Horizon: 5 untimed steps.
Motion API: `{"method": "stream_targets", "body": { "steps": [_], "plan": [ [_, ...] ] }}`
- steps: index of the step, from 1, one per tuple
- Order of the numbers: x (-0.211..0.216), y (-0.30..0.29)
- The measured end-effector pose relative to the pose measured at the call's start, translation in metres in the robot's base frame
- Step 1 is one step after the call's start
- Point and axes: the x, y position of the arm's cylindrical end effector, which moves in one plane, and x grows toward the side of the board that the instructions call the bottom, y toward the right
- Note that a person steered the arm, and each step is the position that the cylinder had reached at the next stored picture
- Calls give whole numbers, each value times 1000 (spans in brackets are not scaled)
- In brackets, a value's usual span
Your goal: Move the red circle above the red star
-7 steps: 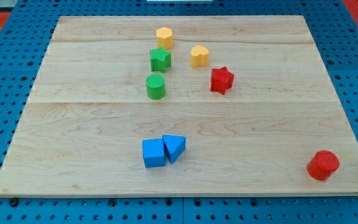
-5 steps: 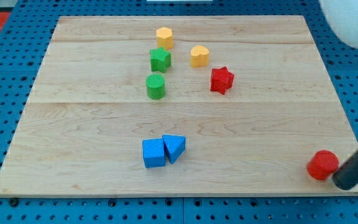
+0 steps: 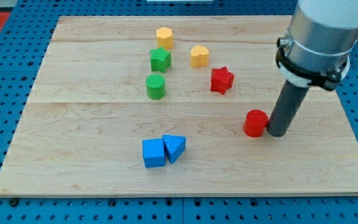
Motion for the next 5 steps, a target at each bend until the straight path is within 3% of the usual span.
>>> {"method": "stream_targets", "body": {
  "steps": [2, 3, 5],
  "plan": [
    [16, -15],
    [-4, -42],
    [-37, -26]
  ]
}}
